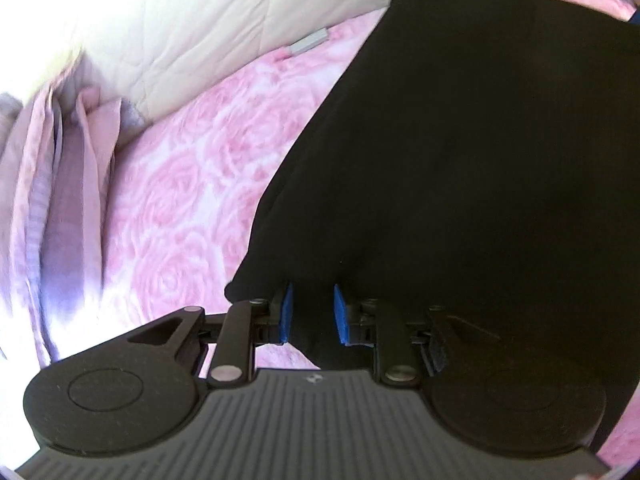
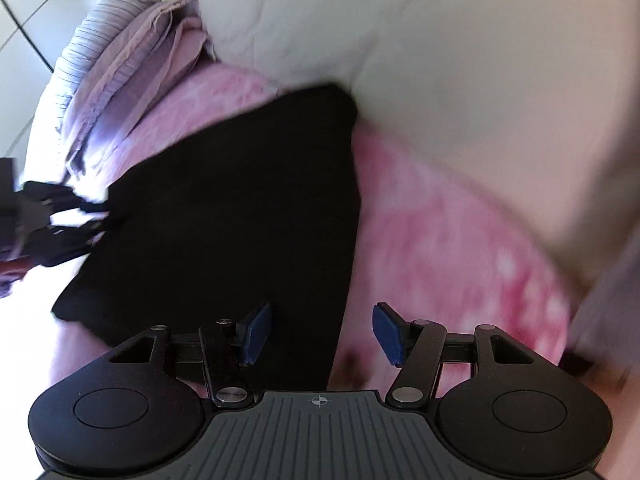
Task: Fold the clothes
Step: 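Lower the folded black trousers onto the blanket with both grippers, then lay the trousers flat and open both grippers to release them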
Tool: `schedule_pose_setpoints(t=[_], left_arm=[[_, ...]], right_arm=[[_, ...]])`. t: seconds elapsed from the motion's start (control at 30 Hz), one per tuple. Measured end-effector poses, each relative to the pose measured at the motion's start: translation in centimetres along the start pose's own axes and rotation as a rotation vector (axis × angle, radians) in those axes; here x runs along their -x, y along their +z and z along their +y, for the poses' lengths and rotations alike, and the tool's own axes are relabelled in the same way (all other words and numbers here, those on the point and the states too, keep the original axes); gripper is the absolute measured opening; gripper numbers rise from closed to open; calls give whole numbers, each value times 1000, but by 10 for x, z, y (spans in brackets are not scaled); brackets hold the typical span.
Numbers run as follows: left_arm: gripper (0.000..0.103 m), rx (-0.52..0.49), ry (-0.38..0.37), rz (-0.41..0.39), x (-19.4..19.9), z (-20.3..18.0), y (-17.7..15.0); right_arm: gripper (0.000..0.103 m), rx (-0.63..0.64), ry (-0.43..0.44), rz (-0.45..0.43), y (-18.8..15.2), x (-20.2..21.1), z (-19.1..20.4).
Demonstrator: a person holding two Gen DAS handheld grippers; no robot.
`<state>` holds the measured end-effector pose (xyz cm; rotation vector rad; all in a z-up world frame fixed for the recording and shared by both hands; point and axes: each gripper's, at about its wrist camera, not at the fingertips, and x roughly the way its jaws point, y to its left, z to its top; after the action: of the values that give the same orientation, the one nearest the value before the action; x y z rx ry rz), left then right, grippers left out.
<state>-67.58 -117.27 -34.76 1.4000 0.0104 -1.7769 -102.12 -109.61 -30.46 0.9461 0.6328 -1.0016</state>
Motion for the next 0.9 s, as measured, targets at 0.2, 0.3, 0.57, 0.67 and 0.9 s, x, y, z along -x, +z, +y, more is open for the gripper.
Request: schedule_pose_setpoints(t=[0.2,0.3,0.57,0.67,0.9], left_arm=[[42,-59,40,-93,77,-9,-33],[53,-151,13,-167,122,-37,-65],[55,-510,69,-208,119,-121,-110],[52,-580,125,-190,96,-132,-109],[27,-540,102,-141,79,-126,-101]], right_arm=[[59,-171,97,41,-4,1,-9],[59,-241,103,44,0,0,-14],[59,-301,91,39,2,-4,-16],[59,-299,81,43,2,-6,-14],[38,-278,66,79,10,-16,-14]])
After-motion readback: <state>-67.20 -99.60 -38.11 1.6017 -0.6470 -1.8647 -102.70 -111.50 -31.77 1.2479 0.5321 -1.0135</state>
